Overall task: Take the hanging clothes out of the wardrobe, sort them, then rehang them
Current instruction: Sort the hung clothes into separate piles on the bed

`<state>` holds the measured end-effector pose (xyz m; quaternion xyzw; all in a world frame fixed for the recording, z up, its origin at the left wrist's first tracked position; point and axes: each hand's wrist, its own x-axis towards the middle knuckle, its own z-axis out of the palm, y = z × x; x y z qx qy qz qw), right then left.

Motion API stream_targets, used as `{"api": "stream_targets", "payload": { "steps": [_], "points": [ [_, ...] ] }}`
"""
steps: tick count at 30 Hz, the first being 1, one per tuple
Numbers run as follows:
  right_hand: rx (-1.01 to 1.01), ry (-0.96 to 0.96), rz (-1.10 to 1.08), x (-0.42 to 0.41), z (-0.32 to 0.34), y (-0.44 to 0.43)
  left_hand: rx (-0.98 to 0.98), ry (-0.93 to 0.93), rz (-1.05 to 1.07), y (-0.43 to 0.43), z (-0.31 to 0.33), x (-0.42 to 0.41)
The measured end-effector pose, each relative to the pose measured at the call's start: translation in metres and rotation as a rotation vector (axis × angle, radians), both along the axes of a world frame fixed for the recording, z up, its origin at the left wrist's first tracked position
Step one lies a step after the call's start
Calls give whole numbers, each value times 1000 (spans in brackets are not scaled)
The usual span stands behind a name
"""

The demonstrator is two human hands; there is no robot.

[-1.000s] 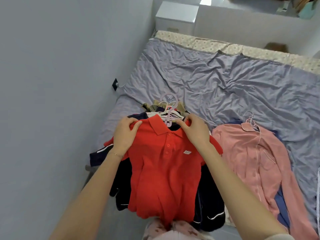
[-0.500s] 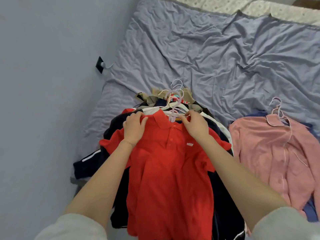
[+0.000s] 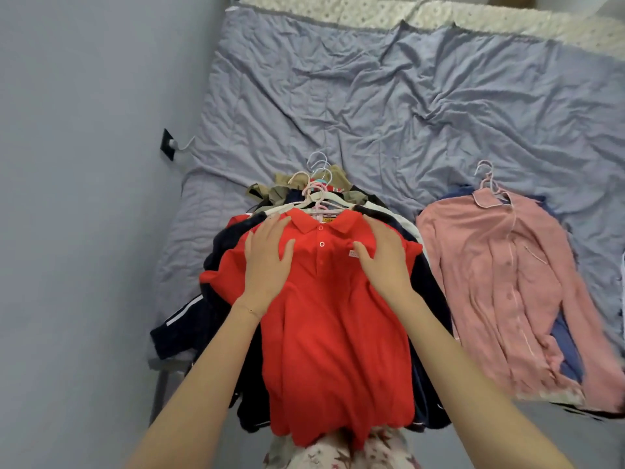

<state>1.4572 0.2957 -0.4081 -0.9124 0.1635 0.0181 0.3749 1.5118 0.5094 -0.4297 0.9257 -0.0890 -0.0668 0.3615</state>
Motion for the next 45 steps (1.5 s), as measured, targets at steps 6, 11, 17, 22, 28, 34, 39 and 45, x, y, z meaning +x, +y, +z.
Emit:
{"api": "stream_targets", "payload": {
  "steps": [6,11,17,22,28,34,39,45],
  "points": [
    [35,-116,-168,-70,72,8,-119,-26,-65,-22,72,-44],
    [74,-198,-284,-124,115,-5,-183,-25,-78,-45,118,-80],
    [136,-222,-445,-187,148,-37,-215,-67,-175,-77,154,-125],
    [101,-254,-469,-255,166,-80,-256,-60,-199,-123,167,-179],
    [142,-223,-500,-348,166,-147,-273,-69,-233,-194,168,-262],
    [151,-185,-495,-410,162,-207,-289,-43,-204,-255,163,-335],
    [170,-161,-477,-427,161,-240,-245,-21,-211,-282,154,-356],
    [172,-156,-413,-396,151,-279,-237,-4,-166,-318,140,-330]
  ]
}}
